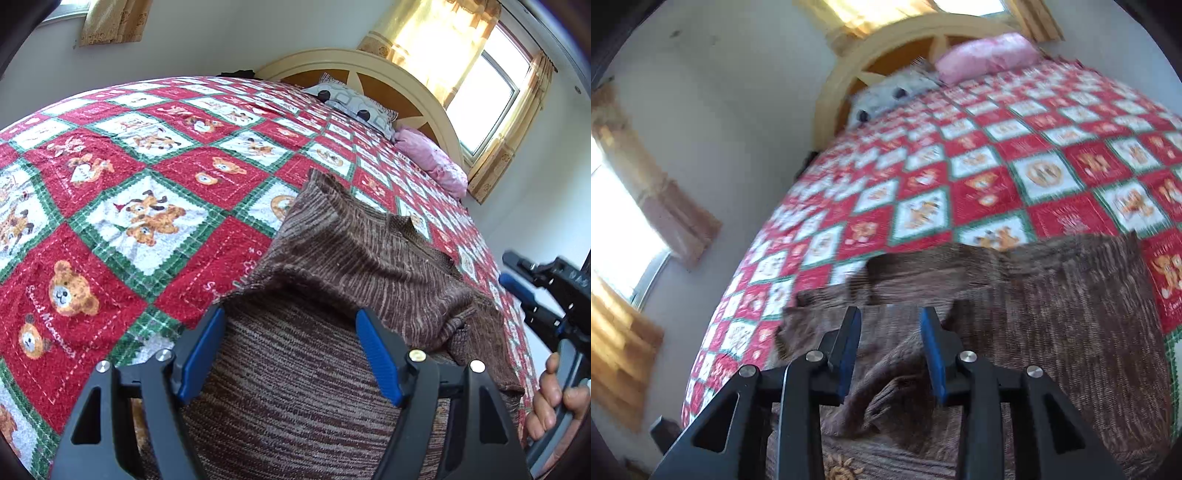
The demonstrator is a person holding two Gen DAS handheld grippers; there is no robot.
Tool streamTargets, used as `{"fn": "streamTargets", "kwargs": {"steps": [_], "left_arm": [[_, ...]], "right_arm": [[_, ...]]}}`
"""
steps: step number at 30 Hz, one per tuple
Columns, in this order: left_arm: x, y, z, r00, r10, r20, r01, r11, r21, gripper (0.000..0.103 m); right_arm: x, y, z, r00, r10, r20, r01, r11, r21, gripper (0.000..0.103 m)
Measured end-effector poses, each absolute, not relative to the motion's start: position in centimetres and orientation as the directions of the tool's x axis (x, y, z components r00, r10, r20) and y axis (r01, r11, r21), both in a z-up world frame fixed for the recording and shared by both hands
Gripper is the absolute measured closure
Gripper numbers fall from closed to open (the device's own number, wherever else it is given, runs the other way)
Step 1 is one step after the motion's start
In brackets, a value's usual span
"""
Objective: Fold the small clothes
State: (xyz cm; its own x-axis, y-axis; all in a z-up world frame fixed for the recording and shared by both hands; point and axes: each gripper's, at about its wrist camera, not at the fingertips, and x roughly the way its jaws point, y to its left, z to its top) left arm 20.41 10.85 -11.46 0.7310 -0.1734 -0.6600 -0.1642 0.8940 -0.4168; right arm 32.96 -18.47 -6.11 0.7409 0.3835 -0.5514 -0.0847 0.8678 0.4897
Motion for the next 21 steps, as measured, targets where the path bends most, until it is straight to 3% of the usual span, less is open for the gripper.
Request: {"fn": "streamTargets", "kwargs": {"steps": [5, 9, 11, 14, 17, 19, 20, 21], "left_arm": [[19.8, 11.5, -11.4, 0.755, -0.181, -0.630, -0.178, 0.869, -0.463, 0.029], [18.6, 13.1, -11.4, 0.772, -0.035, -0.634, -0.331, 0.830, -0.449, 0.023], [18.9, 13.4, -11.7, 0.771, -0.059, -0.634, -0.326, 0.819, -0.473, 0.020], [19.7, 12.2, -11.5, 0.749, -0.040, -0.661, -0.317, 0.854, -0.412, 0.011], [20.0, 12.1, -11.6, 0.740, -0.034, -0.672, -0.321, 0.860, -0.396, 0.011], [20.2, 12.0, -11.6, 0.732, -0.025, -0.681, -0.330, 0.862, -0.385, 0.011], [20.5, 11.8, -11.6, 0.723, -0.013, -0.691, -0.339, 0.864, -0.371, 0.011], [20.8, 11.8, -11.7, 0.714, -0.003, -0.700, -0.347, 0.867, -0.357, 0.010]], "right_arm": [[35.2, -12.2, -5.5, 0.656, 0.514, -0.553, -0.292, 0.848, 0.443, 0.068], [39.1, -6.3, -6.1, 0.588, 0.511, -0.627, -0.383, 0.859, 0.340, 0.068], [40.8, -4.0, -6.6, 0.579, 0.500, -0.645, -0.402, 0.862, 0.307, 0.068], [43.4, -0.9, -7.5, 0.559, 0.460, -0.690, -0.432, 0.872, 0.231, 0.068], [45.3, 1.3, -8.7, 0.507, 0.453, -0.734, -0.469, 0.859, 0.206, 0.068], [46.3, 2.8, -10.1, 0.488, 0.373, -0.789, -0.476, 0.872, 0.118, 0.068], [46.5, 3.1, -10.6, 0.488, 0.347, -0.801, -0.475, 0.876, 0.091, 0.073], [46.7, 3.3, -11.0, 0.476, 0.340, -0.811, -0.485, 0.871, 0.080, 0.088]]}}
